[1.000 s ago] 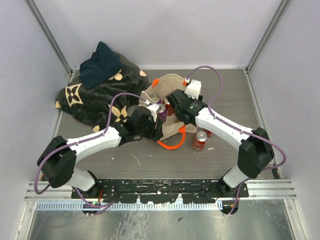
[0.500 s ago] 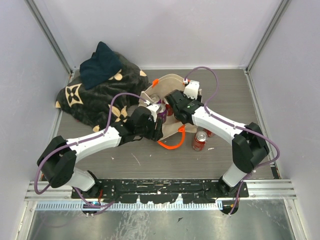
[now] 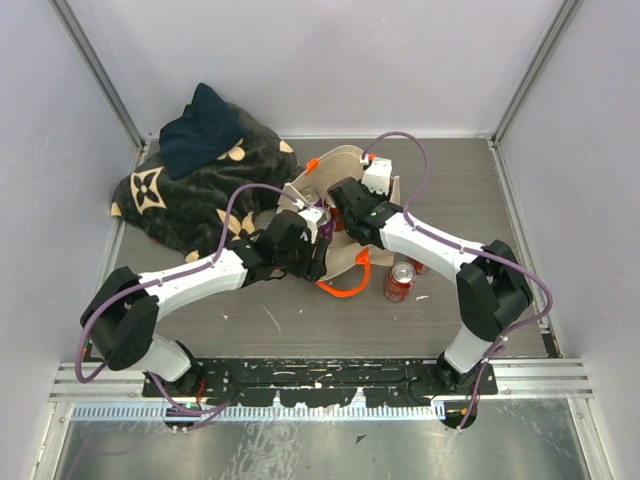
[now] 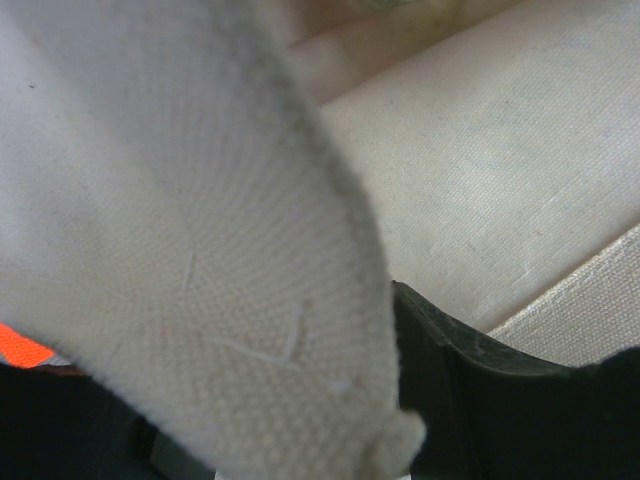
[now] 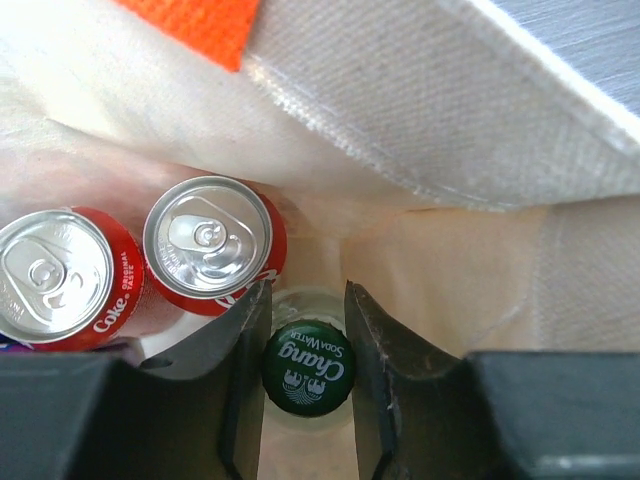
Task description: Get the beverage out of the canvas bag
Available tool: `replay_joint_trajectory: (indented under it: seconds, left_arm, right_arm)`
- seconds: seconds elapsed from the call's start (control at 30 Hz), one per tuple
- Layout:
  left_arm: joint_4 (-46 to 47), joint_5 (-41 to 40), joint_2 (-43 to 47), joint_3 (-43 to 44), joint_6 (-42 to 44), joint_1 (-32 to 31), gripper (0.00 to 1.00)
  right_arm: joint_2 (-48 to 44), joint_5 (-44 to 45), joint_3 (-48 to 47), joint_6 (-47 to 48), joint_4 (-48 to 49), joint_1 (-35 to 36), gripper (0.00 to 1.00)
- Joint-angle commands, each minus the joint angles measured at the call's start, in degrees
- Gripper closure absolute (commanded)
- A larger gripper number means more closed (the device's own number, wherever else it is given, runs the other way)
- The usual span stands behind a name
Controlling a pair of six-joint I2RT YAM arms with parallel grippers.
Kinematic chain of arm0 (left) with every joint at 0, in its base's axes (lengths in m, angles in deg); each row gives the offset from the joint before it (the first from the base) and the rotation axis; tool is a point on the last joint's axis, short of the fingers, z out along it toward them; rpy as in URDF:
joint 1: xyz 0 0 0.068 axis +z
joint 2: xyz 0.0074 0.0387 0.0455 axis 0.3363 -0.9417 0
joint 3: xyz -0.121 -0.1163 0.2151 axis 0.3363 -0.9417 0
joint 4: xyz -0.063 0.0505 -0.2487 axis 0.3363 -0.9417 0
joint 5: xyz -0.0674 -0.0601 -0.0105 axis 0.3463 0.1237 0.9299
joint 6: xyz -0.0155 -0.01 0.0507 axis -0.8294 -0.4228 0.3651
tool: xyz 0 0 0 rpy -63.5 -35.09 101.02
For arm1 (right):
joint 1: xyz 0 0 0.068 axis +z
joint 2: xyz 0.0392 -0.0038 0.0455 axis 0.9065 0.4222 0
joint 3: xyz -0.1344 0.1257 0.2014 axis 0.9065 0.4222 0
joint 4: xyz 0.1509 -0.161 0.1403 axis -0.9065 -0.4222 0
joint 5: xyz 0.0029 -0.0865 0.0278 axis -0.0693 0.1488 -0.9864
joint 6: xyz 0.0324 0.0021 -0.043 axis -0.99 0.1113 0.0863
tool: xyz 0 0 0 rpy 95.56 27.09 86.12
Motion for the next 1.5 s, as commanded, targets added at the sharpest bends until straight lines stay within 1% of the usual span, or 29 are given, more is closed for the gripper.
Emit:
replay_joint_trajectory:
  seconds: [0.0, 0.27, 0.47, 0.57, 0.7, 0.8, 0.97, 1.03, 1.1, 1.27, 1.33, 1.47]
  left_arm:
    - [-2.5, -1.1, -1.1, 1.7, 2.0, 0.2, 0.35]
    - [-2.3, -1.2, -1.5, 2.4, 1.6, 0.2, 0.35]
    - [-2.3, -1.5, -1.3, 2.6, 1.2, 0.2, 0.35]
    - [-2.2, -1.6, -1.5, 2.5, 0.9, 0.2, 0.35]
    - [-1.9, -1.4, -1.5, 2.3, 0.2, 0.2, 0.35]
    - [-1.7, -1.4, -1.3, 1.9, -0.3, 0.2, 0.35]
    - [-1.5, -1.9, -1.0, 2.2, -0.5, 0.2, 0.35]
    - [-1.7, -2.2, -1.0, 2.4, -0.3, 0.2, 0.35]
    - [-2.0, -2.5, -0.9, 2.7, 0.0, 0.2, 0.35]
    - [-2.7, -3.2, -0.6, 3.3, 0.2, 0.2, 0.35]
    - [-2.8, -3.3, -0.5, 3.5, 0.1, 0.2, 0.35]
    - [-2.8, -3.8, -0.3, 3.5, 0.0, 0.2, 0.35]
  right_arm:
    - [-4.6, -1.7, 1.8, 8.8, 2.0, -0.6, 1.00]
    - [-12.2, -0.9, -1.4, 17.5, 4.6, 0.5, 1.00]
    - [-17.7, -2.0, -3.5, 23.0, 5.6, 3.4, 1.00]
    - [-19.8, -2.9, -6.5, 26.2, 5.9, 5.3, 1.00]
    - [-21.7, -1.1, -12.1, 32.0, 7.0, 7.8, 1.00]
    - [-23.0, 0.2, -16.3, 36.1, 8.1, 8.2, 1.00]
    - [-25.3, 5.1, -19.1, 45.2, 13.6, 7.9, 1.00]
    - [-26.4, 6.3, -18.4, 47.0, 15.6, 6.6, 0.99]
    - [-27.9, 6.0, -17.1, 46.3, 16.2, 3.8, 0.99]
    - [-31.7, 3.8, -13.0, 42.6, 15.7, -6.5, 0.99]
    - [-32.4, 1.7, -11.2, 40.5, 13.9, -10.9, 0.99]
    - [-32.5, -5.6, -7.8, 35.3, 11.7, -19.8, 0.99]
